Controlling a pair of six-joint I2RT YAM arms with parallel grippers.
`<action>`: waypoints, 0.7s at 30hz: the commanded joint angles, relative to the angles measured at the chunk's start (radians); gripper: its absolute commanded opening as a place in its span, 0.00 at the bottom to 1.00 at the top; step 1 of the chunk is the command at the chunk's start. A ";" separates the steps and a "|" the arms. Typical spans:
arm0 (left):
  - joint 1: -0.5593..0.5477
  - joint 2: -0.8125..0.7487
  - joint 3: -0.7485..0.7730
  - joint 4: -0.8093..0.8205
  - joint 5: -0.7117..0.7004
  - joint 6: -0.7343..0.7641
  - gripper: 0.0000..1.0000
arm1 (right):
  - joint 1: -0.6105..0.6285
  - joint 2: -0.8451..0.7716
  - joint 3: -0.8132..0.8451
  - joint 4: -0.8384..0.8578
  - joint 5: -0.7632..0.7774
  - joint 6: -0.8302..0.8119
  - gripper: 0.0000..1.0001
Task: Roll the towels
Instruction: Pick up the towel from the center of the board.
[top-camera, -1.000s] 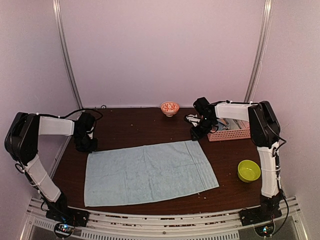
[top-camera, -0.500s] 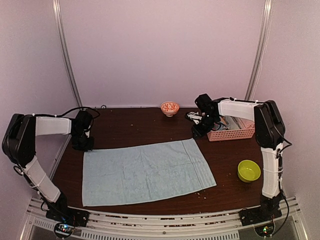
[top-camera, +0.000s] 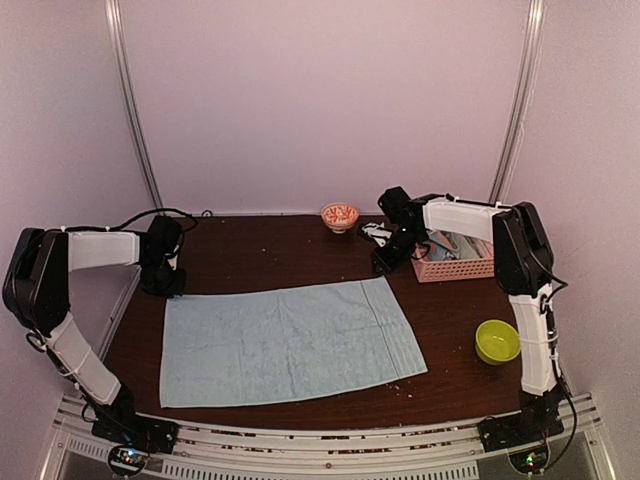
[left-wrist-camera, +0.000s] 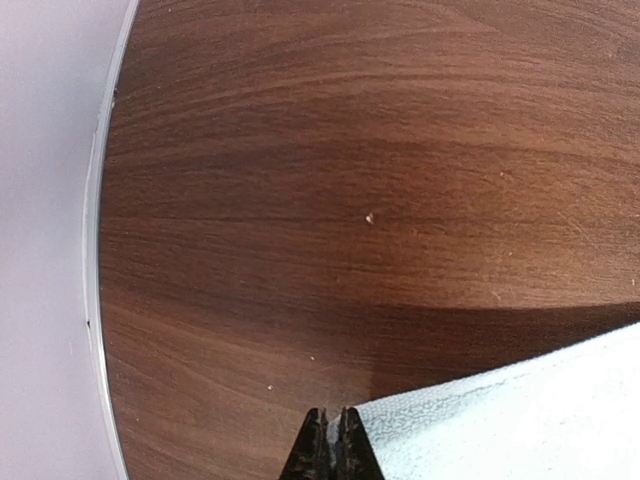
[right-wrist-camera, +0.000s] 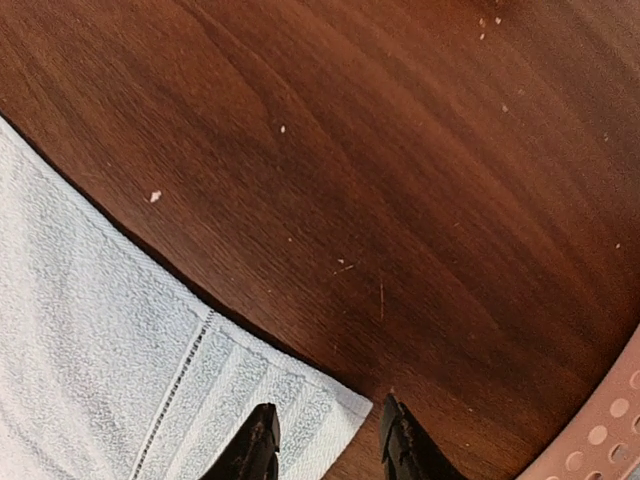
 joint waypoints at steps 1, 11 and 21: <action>0.006 -0.010 -0.001 0.011 0.011 0.018 0.00 | 0.005 0.022 0.019 -0.043 0.058 0.017 0.36; 0.005 0.001 -0.008 0.021 0.028 0.021 0.00 | 0.004 0.076 0.027 -0.060 0.052 0.026 0.34; 0.006 0.012 -0.007 0.024 0.036 0.027 0.00 | 0.001 0.108 0.041 -0.102 -0.023 0.002 0.16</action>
